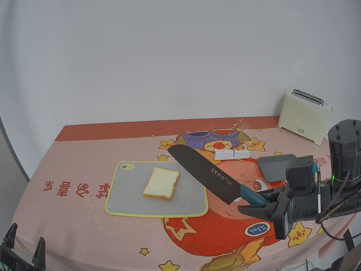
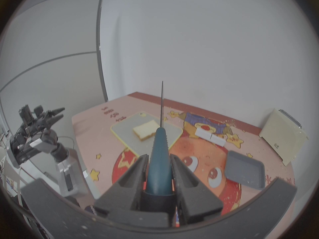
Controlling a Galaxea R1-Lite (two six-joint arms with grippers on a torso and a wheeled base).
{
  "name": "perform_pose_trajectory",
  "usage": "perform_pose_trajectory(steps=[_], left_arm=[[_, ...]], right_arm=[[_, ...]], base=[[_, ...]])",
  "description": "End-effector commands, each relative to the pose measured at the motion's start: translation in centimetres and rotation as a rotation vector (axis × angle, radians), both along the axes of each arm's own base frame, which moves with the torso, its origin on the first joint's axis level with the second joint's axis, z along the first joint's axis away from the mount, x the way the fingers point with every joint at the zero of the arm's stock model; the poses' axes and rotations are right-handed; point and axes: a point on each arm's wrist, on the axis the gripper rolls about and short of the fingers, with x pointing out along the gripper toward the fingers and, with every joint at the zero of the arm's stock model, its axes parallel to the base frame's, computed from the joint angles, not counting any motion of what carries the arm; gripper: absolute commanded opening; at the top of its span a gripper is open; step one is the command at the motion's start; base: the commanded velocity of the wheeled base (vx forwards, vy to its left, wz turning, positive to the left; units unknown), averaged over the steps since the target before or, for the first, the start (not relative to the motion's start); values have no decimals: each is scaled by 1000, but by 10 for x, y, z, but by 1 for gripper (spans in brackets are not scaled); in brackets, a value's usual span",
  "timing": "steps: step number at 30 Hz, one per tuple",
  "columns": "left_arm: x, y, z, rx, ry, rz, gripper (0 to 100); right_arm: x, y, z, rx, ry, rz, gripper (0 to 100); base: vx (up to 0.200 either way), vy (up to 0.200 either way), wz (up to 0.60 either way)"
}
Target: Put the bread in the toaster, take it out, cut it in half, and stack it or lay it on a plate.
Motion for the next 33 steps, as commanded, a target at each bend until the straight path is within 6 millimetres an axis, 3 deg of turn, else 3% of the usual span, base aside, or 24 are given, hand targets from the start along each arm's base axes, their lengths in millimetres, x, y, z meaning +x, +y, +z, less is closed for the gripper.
perform_pose_trajectory(steps=[1,13,23,30,33], left_arm=[[0,0,-5,1,1,1,100],[0,0,-5,-1,1,-1,100],[0,0,-5,-1,1,-1,100],[0,0,-5,-1,1,-1,100],[0,0,-5,1,1,1,100]], right_arm=[[3,5,-5,-18,14,5,0],[0,16,-2,-11,11,45,0],[-3,7,-2,-27,31,43,0],[-5,-3,7,-8,60,52,0],[3,-1,1,-33,83,25,0]], base=[[0,0,0],[0,0,0],[0,0,0],[0,0,0],[0,0,0]])
